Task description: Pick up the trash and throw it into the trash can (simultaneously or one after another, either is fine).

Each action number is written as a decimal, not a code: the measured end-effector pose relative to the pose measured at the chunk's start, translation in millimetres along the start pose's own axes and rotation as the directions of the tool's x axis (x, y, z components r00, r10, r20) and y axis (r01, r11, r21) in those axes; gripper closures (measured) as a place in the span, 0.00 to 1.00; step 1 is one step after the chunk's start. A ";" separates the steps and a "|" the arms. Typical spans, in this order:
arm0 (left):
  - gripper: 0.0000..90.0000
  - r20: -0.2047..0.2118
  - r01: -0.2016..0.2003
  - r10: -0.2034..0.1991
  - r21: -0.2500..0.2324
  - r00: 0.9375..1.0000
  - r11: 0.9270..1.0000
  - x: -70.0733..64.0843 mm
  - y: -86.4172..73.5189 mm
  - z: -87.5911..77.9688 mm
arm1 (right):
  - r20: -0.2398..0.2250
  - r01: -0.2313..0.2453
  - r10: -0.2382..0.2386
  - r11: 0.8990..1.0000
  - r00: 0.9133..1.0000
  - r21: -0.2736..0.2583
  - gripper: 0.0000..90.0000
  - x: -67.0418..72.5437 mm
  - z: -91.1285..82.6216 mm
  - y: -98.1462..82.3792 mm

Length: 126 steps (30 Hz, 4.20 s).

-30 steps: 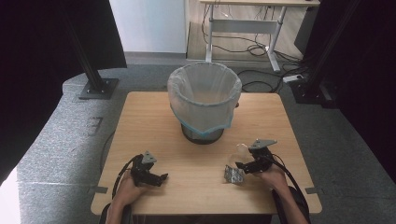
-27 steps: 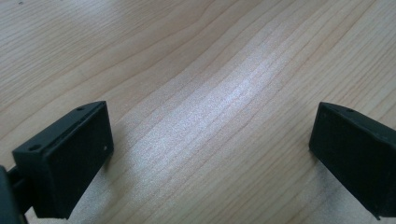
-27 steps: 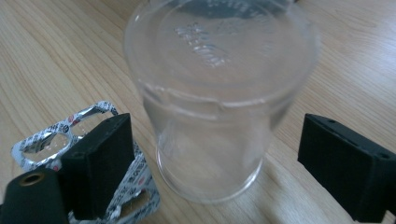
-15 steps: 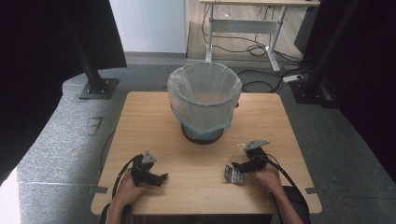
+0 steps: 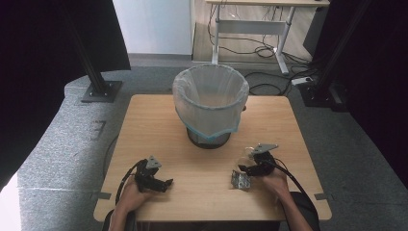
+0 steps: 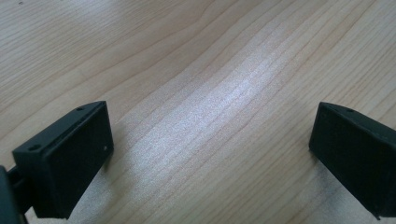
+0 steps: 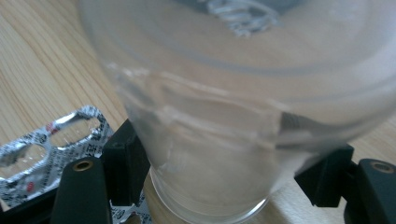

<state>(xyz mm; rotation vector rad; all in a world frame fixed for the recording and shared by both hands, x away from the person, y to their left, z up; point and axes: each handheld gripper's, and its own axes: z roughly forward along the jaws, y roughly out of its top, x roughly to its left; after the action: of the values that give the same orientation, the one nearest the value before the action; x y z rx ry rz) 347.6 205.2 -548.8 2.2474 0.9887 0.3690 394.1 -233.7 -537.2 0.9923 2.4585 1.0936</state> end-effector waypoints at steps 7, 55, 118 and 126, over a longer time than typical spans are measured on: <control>0.00 0.000 0.000 0.000 0.000 1.000 1.000 0.0 0.0 0.0 | -0.009 -0.007 0.007 1.000 1.000 -0.011 0.32 -2.9 -14.2 9.3; 0.00 0.000 0.000 0.000 0.000 1.000 1.000 0.0 0.1 -0.1 | -0.069 0.018 -0.018 1.000 0.997 0.000 0.33 -7.1 -92.8 99.7; 0.00 -0.002 0.001 -0.001 0.000 1.000 1.000 -0.2 0.1 0.1 | -0.072 0.032 -0.034 0.999 0.997 -0.029 0.33 -19.2 -127.5 266.4; 0.00 -0.003 0.003 -0.003 0.001 1.000 1.000 -0.2 0.3 0.1 | -0.069 0.034 -0.036 0.999 0.997 -0.032 0.33 -15.7 -113.5 284.8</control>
<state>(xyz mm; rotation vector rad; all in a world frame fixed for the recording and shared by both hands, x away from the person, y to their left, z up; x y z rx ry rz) 347.7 204.9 -548.7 2.2466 0.9931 0.3706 486.3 -170.1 -251.3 0.9139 2.4956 1.1699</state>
